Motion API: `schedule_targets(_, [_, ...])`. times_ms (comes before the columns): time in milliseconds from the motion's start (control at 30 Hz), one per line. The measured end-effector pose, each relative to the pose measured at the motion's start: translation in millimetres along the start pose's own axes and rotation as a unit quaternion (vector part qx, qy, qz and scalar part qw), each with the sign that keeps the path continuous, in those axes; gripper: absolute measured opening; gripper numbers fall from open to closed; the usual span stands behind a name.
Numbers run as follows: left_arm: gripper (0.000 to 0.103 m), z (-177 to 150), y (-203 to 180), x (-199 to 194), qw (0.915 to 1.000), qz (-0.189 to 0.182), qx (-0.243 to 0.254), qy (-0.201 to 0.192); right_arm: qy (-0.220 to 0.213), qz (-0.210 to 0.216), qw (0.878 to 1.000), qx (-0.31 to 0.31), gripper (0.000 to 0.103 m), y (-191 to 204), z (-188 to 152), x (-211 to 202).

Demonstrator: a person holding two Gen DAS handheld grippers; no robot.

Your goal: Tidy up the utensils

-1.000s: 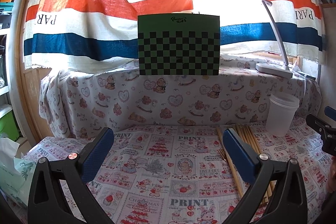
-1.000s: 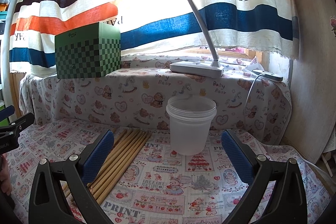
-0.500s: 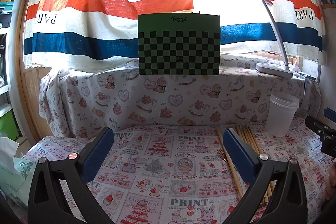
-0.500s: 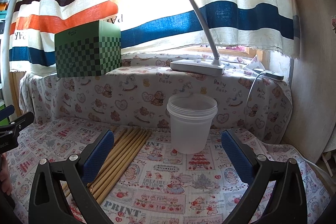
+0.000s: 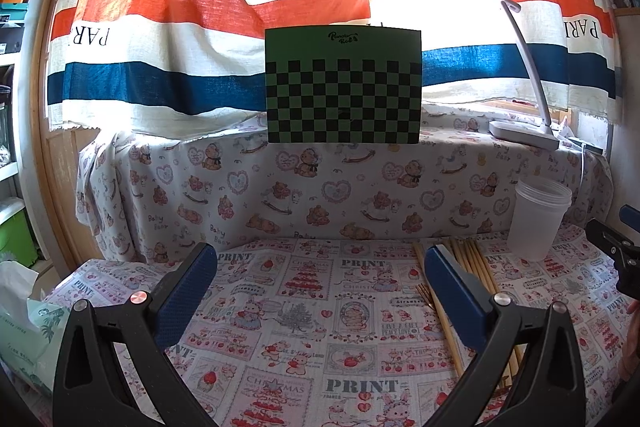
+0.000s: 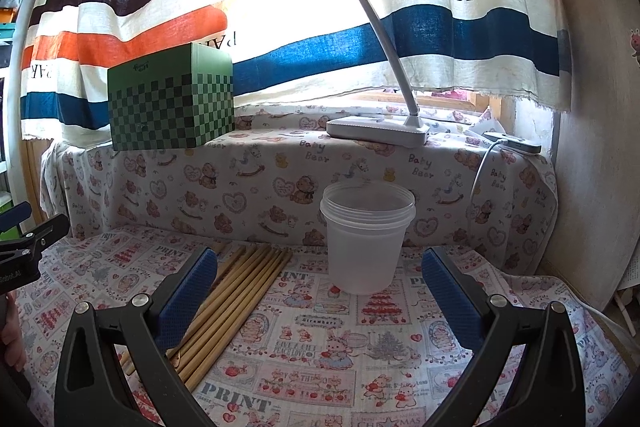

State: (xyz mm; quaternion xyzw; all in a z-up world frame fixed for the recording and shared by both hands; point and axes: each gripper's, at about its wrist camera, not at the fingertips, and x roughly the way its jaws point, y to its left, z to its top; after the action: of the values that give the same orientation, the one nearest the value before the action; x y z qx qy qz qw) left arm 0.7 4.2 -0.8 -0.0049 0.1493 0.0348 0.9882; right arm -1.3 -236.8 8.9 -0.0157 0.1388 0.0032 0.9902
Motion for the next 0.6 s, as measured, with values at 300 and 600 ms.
schedule_targets(300, [0.103,0.4,2.0,0.1,1.0000,0.003,0.000,0.000,0.000,-0.004,1.000,0.000,0.103,0.0,0.2,-0.2])
schedule_targets(600, [0.103,0.4,3.3,0.3,1.0000,0.004,0.000,0.000,-0.002,-0.005,1.000,0.000,0.103,0.2,0.3,-0.6])
